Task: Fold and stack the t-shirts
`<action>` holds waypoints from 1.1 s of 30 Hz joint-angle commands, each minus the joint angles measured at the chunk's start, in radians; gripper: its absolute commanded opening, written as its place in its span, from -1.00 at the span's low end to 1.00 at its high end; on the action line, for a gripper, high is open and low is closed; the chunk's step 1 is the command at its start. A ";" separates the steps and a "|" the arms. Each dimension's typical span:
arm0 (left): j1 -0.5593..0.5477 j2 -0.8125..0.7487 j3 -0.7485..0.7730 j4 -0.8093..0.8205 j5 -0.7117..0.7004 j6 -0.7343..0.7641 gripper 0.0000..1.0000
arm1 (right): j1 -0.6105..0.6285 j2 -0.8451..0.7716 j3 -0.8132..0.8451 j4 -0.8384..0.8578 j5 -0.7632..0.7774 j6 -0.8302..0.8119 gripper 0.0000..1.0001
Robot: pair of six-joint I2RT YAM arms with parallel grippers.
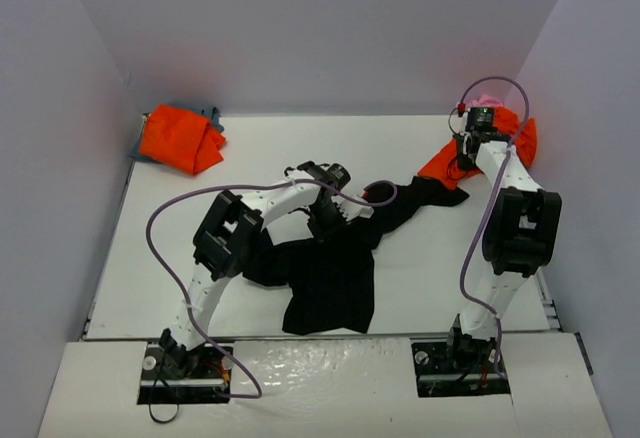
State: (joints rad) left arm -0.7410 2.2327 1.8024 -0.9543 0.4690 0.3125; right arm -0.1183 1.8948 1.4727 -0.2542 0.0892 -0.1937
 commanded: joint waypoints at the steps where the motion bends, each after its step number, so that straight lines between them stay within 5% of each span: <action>1: -0.001 0.081 -0.064 -0.039 -0.105 0.039 -1.00 | -0.010 0.064 0.047 0.020 -0.011 0.016 -1.00; 12: 0.008 0.100 -0.060 -0.040 -0.104 0.040 -1.00 | -0.009 0.237 0.156 0.007 -0.006 0.030 -1.00; 17: 0.010 0.110 -0.056 -0.044 -0.105 0.041 -1.00 | -0.011 0.420 0.369 -0.016 0.020 0.028 -1.00; 26: 0.015 0.131 -0.052 -0.051 -0.080 0.057 -1.00 | -0.052 0.842 1.031 -0.019 0.093 0.071 -1.00; 33: 0.015 0.105 -0.068 -0.032 -0.105 0.071 -1.00 | -0.042 0.967 1.147 0.100 0.255 0.059 -1.00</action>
State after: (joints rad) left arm -0.7231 2.2554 1.8206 -0.9780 0.5117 0.3219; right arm -0.1583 2.8126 2.5719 -0.1840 0.2340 -0.1525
